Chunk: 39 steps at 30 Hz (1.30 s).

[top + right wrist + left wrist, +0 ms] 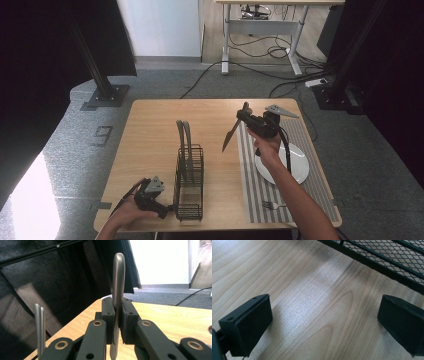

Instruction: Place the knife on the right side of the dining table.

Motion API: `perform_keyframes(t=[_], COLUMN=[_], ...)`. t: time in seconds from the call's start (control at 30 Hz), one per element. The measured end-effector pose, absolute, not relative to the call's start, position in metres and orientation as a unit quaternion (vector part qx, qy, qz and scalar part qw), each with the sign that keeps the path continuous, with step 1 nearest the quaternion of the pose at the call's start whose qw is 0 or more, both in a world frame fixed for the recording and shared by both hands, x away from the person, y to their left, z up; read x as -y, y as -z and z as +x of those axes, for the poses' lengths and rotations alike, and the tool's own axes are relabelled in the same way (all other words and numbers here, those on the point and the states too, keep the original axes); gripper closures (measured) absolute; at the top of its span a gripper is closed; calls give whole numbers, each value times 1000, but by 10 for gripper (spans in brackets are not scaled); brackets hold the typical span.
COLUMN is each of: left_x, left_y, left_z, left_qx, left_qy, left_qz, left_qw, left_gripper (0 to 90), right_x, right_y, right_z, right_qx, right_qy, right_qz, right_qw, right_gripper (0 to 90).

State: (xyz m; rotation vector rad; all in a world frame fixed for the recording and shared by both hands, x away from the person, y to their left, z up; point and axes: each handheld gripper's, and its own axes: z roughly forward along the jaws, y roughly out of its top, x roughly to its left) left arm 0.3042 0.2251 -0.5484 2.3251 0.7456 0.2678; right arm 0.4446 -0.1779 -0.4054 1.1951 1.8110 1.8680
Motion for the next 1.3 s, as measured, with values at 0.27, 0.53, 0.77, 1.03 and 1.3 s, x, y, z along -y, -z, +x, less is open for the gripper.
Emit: perform_keyframes(t=[0.27, 0.53, 0.77, 1.03, 1.3], left_x=[-225, -225, -225, -225, -225], left_y=[548, 548, 548, 548, 548], left_z=[304, 304, 304, 304, 304], left_qx=[-286, -286, -286, -286, -286], left_qy=[-103, -103, -103, -103, -103], left_qz=[892, 891, 891, 891, 891], left_qw=[336, 336, 336, 336, 336], left_gripper=[0, 0, 0, 0, 0], right_x=[189, 196, 202, 210, 215], right_y=[405, 411, 414, 419, 422], right_z=[452, 461, 468, 480, 486], right_qx=[-612, -606, -605, -597, -596], right_qy=[-649, -643, -634, -627, -614], right_qz=[427, 441, 451, 467, 480], right_qw=[148, 157, 167, 178, 192], right_gripper=[827, 827, 826, 826, 826])
